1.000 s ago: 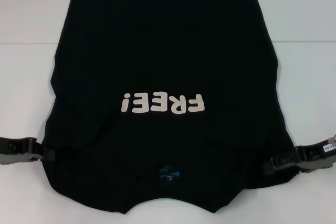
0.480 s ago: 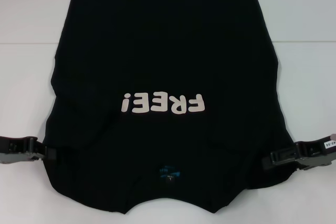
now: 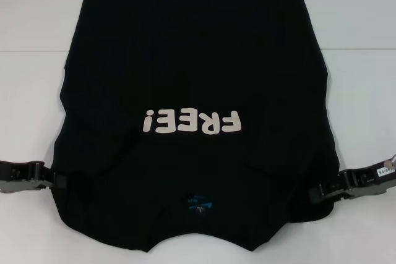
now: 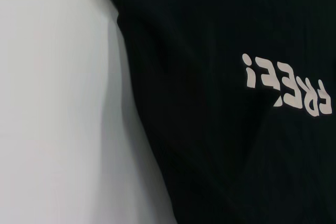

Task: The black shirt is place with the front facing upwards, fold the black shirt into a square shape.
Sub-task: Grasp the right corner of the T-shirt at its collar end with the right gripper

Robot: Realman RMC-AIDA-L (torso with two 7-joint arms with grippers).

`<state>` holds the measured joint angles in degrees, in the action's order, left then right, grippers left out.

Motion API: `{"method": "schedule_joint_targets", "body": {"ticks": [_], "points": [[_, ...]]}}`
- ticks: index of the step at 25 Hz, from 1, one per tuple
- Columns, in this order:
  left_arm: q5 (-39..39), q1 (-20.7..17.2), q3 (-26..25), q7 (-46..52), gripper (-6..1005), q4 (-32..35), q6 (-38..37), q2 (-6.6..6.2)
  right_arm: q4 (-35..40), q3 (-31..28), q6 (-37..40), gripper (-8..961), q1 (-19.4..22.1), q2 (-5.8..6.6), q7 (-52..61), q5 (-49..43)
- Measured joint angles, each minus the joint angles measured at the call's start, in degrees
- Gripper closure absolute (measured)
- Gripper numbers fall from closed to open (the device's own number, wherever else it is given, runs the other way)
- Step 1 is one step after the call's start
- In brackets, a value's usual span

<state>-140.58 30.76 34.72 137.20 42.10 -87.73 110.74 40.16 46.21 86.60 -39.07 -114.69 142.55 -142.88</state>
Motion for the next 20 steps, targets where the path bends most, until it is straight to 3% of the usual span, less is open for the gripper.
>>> {"method": "schedule_joint_targets", "body": {"ticks": [5, 8, 13, 20], "points": [[0.1, 0.1, 0.0, 0.0, 970, 0.0, -0.1, 0.00, -0.3, 0.8, -0.6, 332, 0.0, 0.04, 0.3, -0.1], [0.1, 0.2, 0.0, 0.0, 971, 0.0, -0.1, 0.00, -0.4, 1.0, -0.5, 594, -0.1, 0.32, 0.4, -0.2], [0.1, 0.4, 0.0, -0.1, 971, 0.0, -0.1, 0.12, -0.1, 0.8, -0.1, 831, -0.2, 0.53, 0.7, -0.1], [0.1, 0.6, 0.0, -0.4, 970, -0.1, 0.0, 0.26, -0.1, 1.0, 0.4, 887, -0.5, 0.62, 0.7, -0.1]]}}
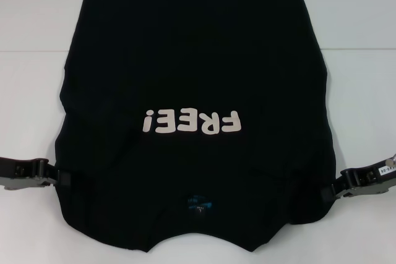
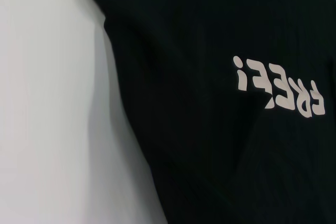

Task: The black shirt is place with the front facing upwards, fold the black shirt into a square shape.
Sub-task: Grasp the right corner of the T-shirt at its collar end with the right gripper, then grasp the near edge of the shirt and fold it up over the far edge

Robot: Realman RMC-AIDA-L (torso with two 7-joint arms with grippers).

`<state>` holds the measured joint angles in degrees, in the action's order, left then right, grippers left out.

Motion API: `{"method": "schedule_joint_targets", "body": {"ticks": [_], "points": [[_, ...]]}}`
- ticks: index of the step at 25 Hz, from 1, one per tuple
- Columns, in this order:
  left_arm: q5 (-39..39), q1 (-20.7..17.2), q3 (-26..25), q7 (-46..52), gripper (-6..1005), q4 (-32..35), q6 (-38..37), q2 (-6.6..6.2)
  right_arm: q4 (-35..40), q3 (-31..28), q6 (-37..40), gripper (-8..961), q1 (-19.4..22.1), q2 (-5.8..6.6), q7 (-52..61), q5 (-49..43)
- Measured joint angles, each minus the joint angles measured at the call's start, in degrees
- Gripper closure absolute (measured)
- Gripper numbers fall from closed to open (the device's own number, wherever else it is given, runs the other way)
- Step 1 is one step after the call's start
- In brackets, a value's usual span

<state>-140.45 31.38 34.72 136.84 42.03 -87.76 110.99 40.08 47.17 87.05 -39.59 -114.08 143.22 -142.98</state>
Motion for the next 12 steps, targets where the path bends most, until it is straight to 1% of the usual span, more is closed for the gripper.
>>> {"method": "schedule_joint_targets", "body": {"ticks": [4, 6, 12], "points": [[0.0, 0.0, 0.0, 0.0, 970, 0.0, 0.0, 0.00, 0.0, 0.2, 0.0, 919, 0.0, 0.00, -0.2, 0.0], [0.4, 0.0, 0.0, -0.1, 970, 0.0, -0.1, -0.01, 0.1, 0.0, 0.0, 919, 0.0, 0.08, -0.6, 0.0], [2.5, -0.4, 0.0, -0.3, 971, 0.0, -0.9, -0.37, 2.8, -2.4, 1.8, 920, 0.9, 0.85, -1.2, 0.4]]}}
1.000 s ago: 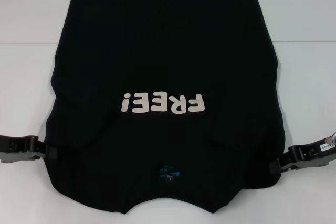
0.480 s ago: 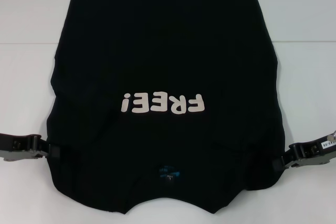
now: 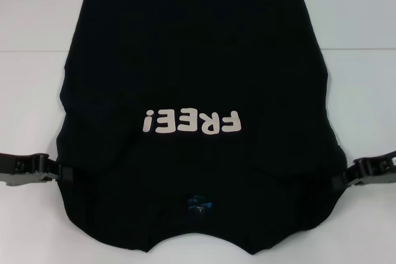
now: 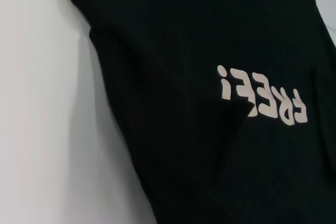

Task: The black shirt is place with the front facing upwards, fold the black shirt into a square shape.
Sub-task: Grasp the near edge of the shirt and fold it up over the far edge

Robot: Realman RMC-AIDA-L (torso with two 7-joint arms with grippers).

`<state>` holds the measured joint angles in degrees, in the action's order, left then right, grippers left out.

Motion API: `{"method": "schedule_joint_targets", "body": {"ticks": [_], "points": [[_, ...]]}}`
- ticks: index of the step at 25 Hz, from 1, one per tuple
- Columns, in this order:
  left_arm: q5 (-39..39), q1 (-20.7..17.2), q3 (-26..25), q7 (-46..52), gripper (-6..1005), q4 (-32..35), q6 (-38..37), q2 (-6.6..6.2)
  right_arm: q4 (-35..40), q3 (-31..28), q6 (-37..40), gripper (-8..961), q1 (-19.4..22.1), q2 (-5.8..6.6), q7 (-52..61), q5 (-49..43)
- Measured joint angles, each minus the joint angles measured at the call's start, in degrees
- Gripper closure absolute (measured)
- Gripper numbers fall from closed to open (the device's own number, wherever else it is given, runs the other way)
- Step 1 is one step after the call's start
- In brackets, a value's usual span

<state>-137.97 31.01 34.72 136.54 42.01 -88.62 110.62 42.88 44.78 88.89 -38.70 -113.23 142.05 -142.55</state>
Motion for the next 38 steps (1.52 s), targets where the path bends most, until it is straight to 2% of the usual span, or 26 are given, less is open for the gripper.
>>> {"method": "schedule_joint_targets", "body": {"ticks": [6, 14, 20, 22, 25, 28, 33, 38], "points": [[0.9, -0.1, -0.8, -0.5, 970, 0.0, -1.5, -0.05, 2.0, -5.1, 3.2, 920, 0.4, 1.15, -1.6, 0.0], [1.7, -0.2, -4.4, -1.5, 971, -0.6, -4.1, -0.53, 2.5, -7.0, 4.9, 919, 0.3, 1.73, -2.8, 0.2], [1.0, -0.3, -4.7, -1.9, 970, -1.0, -5.6, -0.74, 2.5, -6.6, 7.7, 920, 0.3, 2.59, -4.0, 0.1], [0.3, -0.3, -4.4, -2.0, 970, -2.5, -6.6, -1.32, 2.5, -6.6, 9.3, 920, 0.5, 3.12, -4.6, -0.1], [-0.3, 0.1, -3.5, -2.6, 970, -6.3, -8.3, -3.23, 2.5, -6.8, 12.0, 920, 1.1, 3.83, -5.6, -0.2], [-0.3, 0.0, -3.5, -3.6, 971, -7.8, -11.0, -4.40, 2.5, -6.9, 14.7, 920, 2.0, 4.42, -6.8, -0.2], [-3.0, -0.5, -3.5, -4.6, 970, -7.9, -17.3, -5.27, 2.5, -6.5, 19.5, 919, 3.7, 4.86, -9.4, -0.2], [-9.0, -0.4, -3.2, -6.1, 971, -8.0, -23.3, -5.22, 1.8, -5.8, 23.2, 920, 5.7, 4.55, -13.5, -0.6]]}}
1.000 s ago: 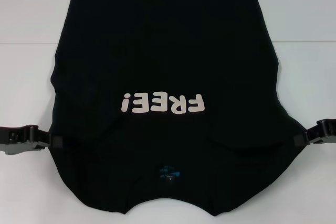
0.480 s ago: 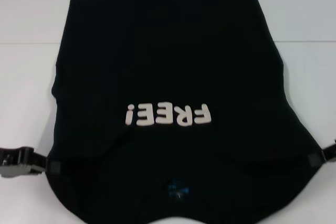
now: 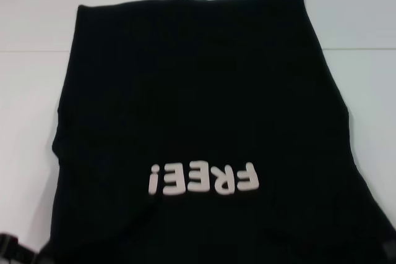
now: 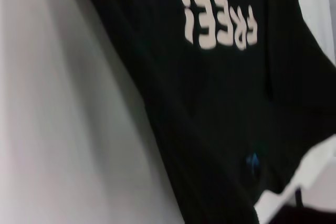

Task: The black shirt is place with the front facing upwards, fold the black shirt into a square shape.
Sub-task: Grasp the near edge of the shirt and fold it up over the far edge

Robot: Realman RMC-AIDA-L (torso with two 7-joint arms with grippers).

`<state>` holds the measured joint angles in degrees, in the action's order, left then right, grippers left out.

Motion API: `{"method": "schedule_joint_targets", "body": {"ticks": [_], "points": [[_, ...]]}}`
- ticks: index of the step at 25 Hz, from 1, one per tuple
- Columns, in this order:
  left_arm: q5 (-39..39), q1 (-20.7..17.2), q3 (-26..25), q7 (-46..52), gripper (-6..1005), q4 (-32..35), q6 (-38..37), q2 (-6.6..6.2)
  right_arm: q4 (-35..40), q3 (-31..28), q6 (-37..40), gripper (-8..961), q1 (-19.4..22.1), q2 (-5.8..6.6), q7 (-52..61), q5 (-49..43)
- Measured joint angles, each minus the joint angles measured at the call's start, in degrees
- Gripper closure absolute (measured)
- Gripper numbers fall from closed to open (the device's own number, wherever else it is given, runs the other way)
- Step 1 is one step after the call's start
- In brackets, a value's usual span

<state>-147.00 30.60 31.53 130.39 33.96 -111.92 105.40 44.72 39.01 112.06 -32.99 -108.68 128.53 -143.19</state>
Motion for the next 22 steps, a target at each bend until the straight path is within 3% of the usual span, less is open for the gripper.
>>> {"method": "schedule_joint_targets", "body": {"ticks": [6, 10, 17, 19, 22], "points": [[-1.2, 0.9, 1.7, -1.6, 971, -0.5, -1.7, 0.57, -1.4, 0.3, 0.6, 919, 1.0, -0.68, -2.4, -0.4], [0.4, 2.2, -0.6, -2.6, 971, -1.6, -0.8, 0.70, -4.0, -2.6, -1.4, 919, 0.5, -0.52, -3.2, 0.2], [8.2, 4.6, -14.8, -0.9, 970, -1.8, 6.8, 0.25, -10.1, -15.6, -9.0, 920, -0.5, 1.65, -2.3, 8.0], [11.4, 4.9, -19.3, -0.2, 970, -2.1, 11.7, 0.26, -11.5, -18.1, -12.2, 920, -0.6, 1.93, -2.5, 12.4], [15.7, 4.9, -21.4, -0.3, 970, -3.5, 19.5, 0.62, -13.6, -19.5, -18.6, 920, -0.6, 1.64, -3.8, 20.1]]}}
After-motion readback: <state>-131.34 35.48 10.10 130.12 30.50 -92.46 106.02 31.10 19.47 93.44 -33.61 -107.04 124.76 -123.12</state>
